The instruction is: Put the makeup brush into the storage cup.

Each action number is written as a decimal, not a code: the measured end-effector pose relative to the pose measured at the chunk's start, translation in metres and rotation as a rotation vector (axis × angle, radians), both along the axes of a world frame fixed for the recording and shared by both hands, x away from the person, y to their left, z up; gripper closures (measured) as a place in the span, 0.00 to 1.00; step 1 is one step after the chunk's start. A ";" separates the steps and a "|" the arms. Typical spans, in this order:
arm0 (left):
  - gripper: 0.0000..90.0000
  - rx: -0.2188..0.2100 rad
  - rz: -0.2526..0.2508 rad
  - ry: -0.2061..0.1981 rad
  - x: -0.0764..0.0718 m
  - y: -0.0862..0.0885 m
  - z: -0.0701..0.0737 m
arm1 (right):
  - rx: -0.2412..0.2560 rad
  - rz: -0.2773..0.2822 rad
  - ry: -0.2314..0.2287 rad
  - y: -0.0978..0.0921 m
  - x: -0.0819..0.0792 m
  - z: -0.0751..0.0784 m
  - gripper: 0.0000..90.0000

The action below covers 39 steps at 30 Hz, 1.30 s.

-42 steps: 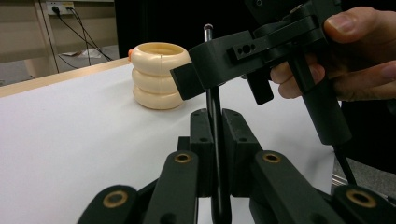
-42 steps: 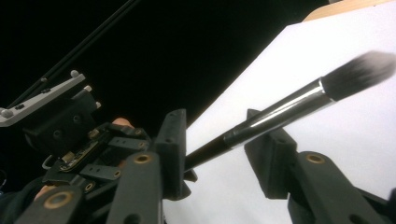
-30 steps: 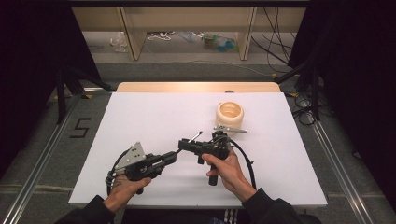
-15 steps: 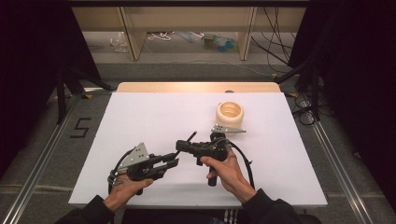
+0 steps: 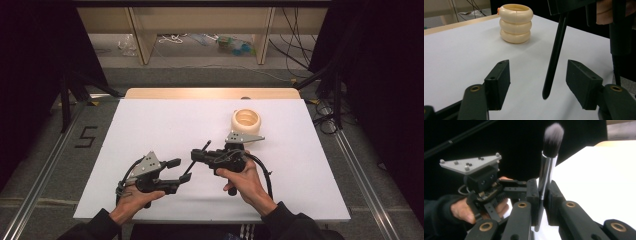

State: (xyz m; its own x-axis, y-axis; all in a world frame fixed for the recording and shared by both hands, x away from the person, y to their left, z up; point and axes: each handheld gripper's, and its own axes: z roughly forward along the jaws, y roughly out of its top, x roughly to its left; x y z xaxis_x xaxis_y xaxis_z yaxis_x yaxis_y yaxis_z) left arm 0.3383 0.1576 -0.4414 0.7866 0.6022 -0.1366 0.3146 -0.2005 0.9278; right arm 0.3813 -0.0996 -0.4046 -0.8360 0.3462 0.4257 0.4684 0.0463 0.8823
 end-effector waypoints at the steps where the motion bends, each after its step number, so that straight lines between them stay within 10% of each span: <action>1: 0.37 0.003 0.002 0.000 0.000 0.000 0.000 | -0.017 -0.011 -0.027 -0.002 0.001 0.002 0.93; 39: 0.18 0.013 0.064 -0.065 0.009 0.017 -0.001 | -0.219 -0.205 -0.187 -0.054 0.025 0.021 0.93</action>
